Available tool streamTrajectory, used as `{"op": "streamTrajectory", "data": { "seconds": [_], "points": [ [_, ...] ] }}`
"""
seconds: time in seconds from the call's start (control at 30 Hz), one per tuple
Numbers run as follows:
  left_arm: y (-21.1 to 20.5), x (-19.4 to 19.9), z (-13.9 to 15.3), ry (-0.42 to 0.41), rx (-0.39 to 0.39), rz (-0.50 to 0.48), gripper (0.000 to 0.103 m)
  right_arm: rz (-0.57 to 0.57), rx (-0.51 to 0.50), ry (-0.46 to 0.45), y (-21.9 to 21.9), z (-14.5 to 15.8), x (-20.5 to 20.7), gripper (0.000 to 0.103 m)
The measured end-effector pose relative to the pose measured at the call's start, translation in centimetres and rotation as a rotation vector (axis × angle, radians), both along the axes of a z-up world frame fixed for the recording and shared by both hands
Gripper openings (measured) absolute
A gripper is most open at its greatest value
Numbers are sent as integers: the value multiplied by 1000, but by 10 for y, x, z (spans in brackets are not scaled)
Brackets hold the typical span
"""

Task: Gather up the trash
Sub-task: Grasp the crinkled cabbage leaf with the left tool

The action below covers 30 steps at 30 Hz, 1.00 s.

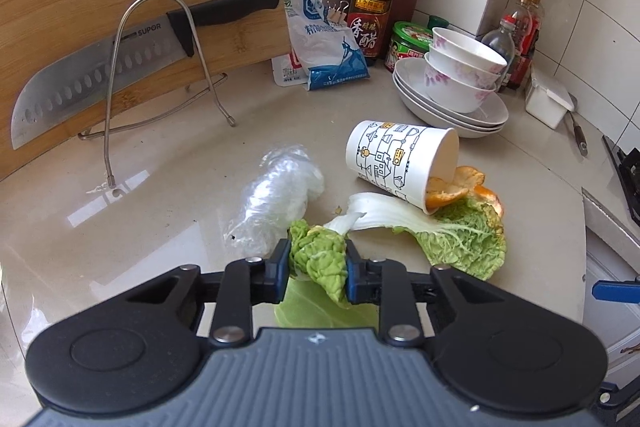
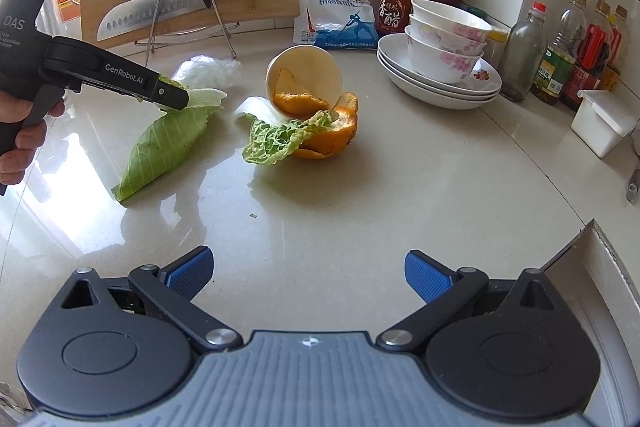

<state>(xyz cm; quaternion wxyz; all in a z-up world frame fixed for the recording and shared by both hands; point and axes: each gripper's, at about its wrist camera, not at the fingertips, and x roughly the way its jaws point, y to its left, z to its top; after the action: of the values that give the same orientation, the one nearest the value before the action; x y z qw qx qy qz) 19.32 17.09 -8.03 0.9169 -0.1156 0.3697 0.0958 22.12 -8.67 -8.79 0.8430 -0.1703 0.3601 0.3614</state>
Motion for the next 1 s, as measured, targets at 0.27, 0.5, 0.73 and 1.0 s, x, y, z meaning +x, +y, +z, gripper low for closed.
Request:
{"op": "streamTrajectory", "data": {
  "seconds": [0.27,0.5,0.73,1.0],
  "points": [
    [-5,-24,17,-15,9,-8,24,43,0,-20,11,2,2,103],
    [-4,-49,27,-20,36,30,24,138,38,-27,37,5,4,103],
    [12,-69,33,-29,37,104,24,269,81,-12,87,1,-3,103],
    [27,-79,34,-42,46,156,24,352,65,1,143,-15,-1,103]
  ]
}}
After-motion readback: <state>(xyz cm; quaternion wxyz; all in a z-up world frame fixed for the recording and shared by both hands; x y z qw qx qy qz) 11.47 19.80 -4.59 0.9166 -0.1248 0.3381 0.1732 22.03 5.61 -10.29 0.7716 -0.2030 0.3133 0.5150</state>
